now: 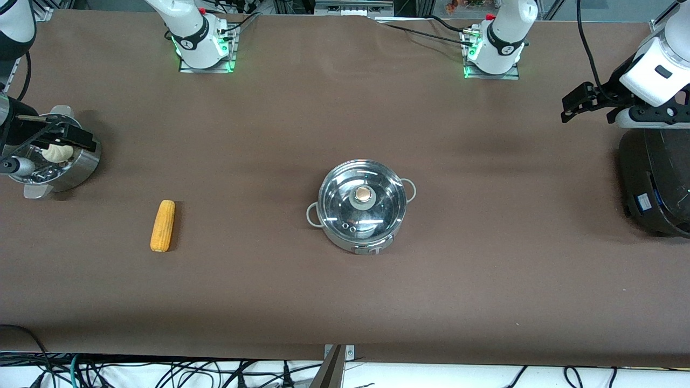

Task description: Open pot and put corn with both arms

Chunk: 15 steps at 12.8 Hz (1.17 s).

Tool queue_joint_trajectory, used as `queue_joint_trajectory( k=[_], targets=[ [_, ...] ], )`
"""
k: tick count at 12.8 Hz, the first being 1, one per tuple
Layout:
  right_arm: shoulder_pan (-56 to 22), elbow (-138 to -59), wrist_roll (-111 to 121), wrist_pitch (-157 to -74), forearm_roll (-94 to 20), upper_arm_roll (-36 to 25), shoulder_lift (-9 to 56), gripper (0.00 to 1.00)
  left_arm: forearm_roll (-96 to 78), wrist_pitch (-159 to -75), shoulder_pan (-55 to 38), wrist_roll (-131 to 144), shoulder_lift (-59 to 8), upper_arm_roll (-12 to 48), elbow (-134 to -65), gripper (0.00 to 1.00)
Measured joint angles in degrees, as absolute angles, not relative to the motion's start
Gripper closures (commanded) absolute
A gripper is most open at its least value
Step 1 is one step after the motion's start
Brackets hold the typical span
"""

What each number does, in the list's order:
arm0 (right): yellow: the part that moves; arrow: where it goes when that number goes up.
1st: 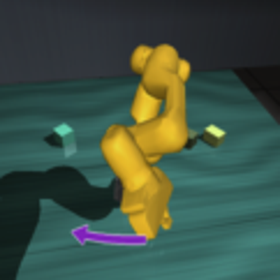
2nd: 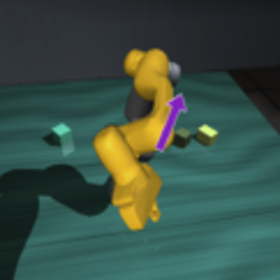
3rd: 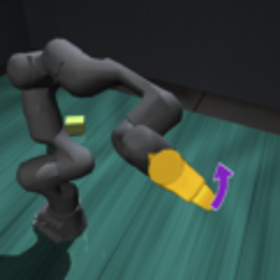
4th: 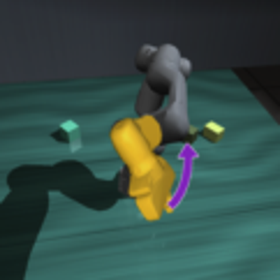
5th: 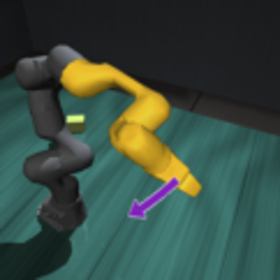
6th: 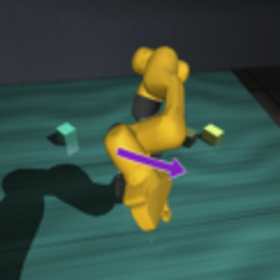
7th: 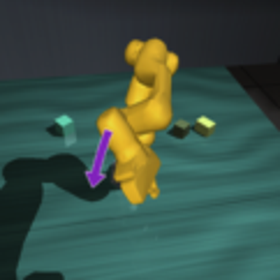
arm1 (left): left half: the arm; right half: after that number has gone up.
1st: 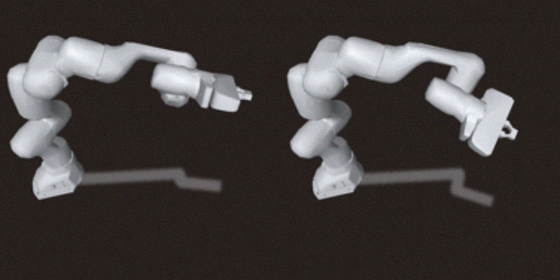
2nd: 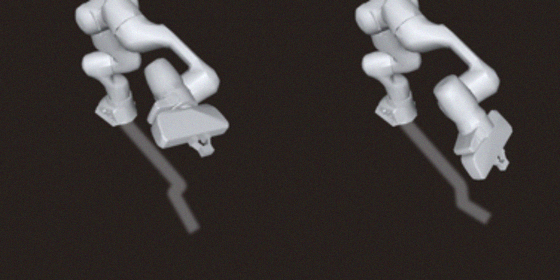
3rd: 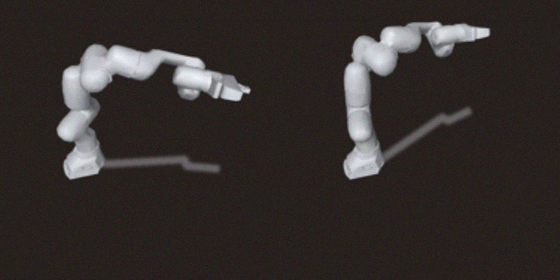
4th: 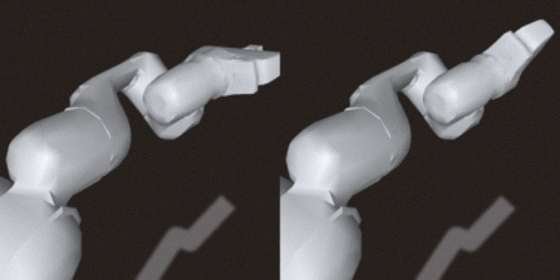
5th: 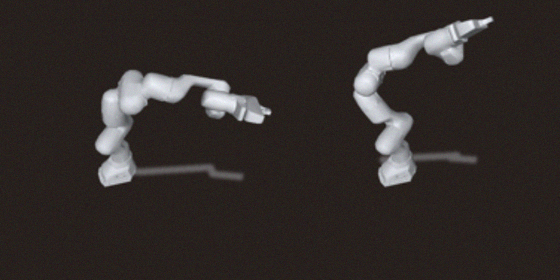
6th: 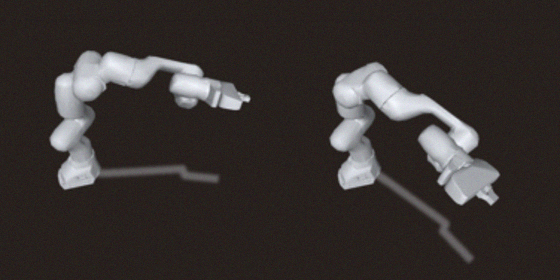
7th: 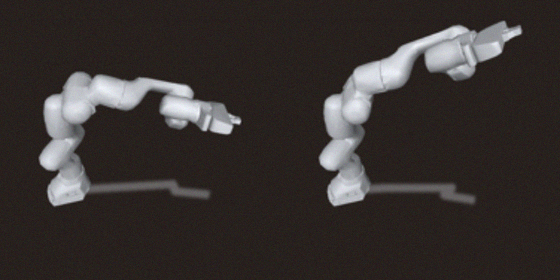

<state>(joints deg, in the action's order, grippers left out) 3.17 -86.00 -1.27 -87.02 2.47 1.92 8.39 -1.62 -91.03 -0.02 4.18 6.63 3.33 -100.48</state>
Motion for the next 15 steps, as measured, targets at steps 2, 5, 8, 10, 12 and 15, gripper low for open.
queue_joint_trajectory(
  k=[2, 5, 8, 10, 12, 15],
  targets=[
    [3.17, -86.01, -1.27, -87.02, 2.47, 1.92, 8.39, 0.0, -1.62, -91.08, -0.01, 4.18, 6.38, 3.32, -100.2, 0.0],
    [3.17, -86.0, -1.27, -87.02, 2.47, 1.92, 8.39, 0.0, -1.62, -91.1, 0.0, 4.18, 6.06, 3.27, -99.84, 0.0],
    [3.17, -86.0, -1.27, -87.02, 2.47, 1.92, 8.39, 0.0, -1.62, -91.1, 0.0, 4.18, 6.04, 3.27, -99.79, 0.0],
    [3.19, -86.0, -1.27, -87.02, 2.47, 1.89, 8.4, 0.0, -1.62, -91.1, 0.0, 4.19, 6.04, 3.27, -99.69, 0.0],
    [3.2, -86.0, -1.27, -87.02, 2.47, 1.84, 8.4, 0.0, -1.62, -91.1, 0.0, 4.19, 6.0, 3.27, -99.62, 0.0],
    [3.22, -86.0, -1.27, -87.02, 2.47, 1.82, 8.4, 0.0, -1.62, -91.1, 0.0, 4.19, 5.89, 3.27, -99.51, 0.0]
  ],
)
